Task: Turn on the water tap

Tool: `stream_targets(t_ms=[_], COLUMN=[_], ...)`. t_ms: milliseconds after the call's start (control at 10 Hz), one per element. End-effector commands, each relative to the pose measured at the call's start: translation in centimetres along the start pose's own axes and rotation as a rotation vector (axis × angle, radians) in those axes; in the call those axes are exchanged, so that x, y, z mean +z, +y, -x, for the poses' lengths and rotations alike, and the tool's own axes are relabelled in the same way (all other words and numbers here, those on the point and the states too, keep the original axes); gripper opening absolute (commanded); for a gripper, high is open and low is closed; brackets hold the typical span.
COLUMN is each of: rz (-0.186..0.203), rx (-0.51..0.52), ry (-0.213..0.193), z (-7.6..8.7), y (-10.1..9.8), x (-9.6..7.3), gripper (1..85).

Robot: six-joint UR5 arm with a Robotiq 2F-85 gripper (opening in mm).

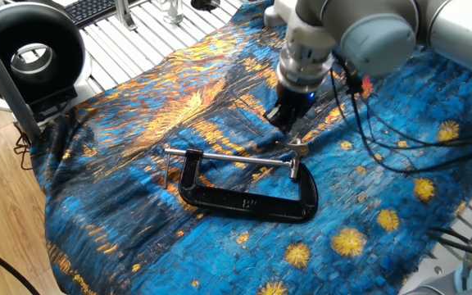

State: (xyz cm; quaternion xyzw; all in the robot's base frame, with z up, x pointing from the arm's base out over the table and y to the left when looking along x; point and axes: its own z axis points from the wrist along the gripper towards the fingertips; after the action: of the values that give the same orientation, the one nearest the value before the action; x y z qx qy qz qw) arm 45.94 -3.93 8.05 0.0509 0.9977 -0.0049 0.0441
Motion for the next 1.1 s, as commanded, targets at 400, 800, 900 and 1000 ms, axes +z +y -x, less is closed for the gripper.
stream_targets(t_ms=[400,800,900,1000], rz=[-0.035,0.04,0.039,0.057], rx=[-0.058,-0.195,-0.213,-0.215], ry=[-0.007,-0.078,-0.088,-0.077], z=[2.5,4.2,4.5,4.1], y=[-6.1,-4.0,-4.0,-3.5], x=[-3.7,-3.8,-3.9,-3.9], gripper=[1.0,1.0,1.0,1.0])
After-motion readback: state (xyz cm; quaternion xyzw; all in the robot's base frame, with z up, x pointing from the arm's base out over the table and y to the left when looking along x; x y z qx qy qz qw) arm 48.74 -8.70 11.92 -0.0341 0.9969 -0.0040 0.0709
